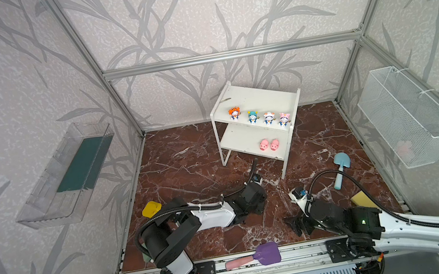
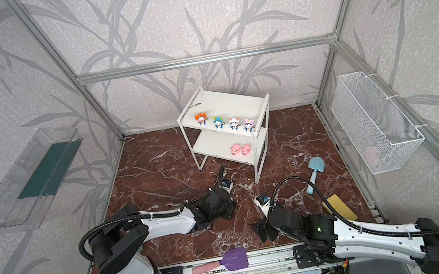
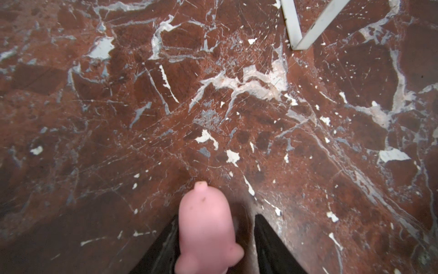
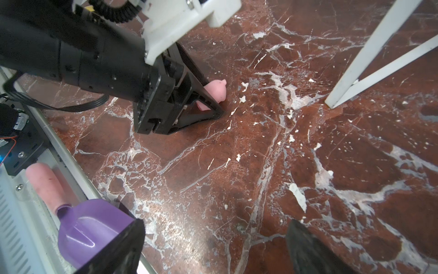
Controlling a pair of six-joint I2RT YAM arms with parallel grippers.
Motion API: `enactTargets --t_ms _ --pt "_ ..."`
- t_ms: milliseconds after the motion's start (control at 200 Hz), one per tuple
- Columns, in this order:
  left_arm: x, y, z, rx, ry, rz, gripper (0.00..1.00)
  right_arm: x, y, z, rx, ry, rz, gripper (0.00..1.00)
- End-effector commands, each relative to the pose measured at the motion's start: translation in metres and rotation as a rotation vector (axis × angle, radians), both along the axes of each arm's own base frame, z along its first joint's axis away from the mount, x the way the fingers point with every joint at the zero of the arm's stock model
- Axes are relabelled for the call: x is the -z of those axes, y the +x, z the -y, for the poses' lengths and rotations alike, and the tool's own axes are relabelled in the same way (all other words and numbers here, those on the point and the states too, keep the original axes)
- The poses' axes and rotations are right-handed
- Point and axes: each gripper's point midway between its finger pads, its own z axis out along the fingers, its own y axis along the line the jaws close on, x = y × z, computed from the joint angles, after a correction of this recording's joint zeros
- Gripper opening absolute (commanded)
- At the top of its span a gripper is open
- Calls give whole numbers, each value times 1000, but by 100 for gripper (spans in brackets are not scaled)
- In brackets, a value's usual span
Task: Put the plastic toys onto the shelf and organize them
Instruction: 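Close the left gripper on the pink pig, then lift the pink pig with the left gripper toward the lower shelf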
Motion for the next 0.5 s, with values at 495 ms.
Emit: enactTargets --t_ms 495 --pt "2 -20 -49 -35 115 19 31 -18 2 -5 -4 41 24 93"
